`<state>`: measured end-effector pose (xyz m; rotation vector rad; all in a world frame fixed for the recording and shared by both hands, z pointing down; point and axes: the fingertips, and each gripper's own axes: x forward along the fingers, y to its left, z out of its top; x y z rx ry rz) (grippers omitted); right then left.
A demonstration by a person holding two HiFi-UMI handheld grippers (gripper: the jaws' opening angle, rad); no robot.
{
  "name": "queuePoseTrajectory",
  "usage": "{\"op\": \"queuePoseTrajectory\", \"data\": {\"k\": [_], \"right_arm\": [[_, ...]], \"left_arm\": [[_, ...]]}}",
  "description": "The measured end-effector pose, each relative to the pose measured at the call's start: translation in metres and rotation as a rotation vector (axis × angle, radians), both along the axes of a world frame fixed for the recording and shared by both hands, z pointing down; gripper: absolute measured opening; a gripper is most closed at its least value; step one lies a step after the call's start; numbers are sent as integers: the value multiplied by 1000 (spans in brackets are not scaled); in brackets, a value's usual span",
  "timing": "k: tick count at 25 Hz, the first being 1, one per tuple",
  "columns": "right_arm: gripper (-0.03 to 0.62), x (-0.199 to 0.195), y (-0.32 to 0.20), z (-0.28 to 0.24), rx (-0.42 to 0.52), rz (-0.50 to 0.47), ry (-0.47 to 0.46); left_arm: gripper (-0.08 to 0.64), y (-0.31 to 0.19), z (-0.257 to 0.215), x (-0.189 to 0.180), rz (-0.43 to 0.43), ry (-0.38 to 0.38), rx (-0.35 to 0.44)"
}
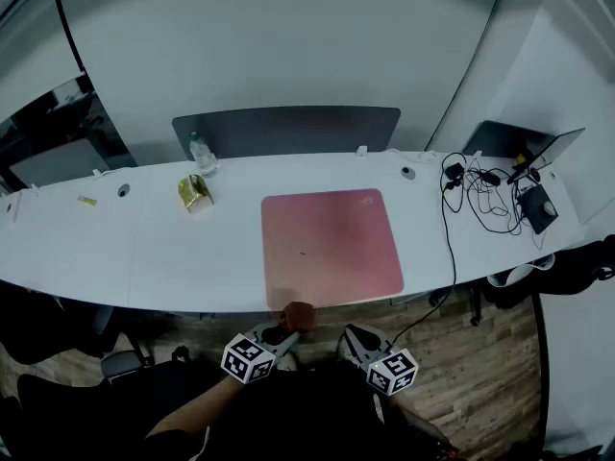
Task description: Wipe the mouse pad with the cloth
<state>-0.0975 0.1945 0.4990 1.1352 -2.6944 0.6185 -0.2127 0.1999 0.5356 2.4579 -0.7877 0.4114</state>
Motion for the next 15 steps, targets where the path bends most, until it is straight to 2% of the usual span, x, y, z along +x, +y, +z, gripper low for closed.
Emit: {"op": "queuePoseTrajectory", "data": {"k": [15], "right_arm": [[26, -8, 20, 2, 13, 54, -5]], "left_arm": [[58, 11, 3, -28, -32, -2, -5]]}}
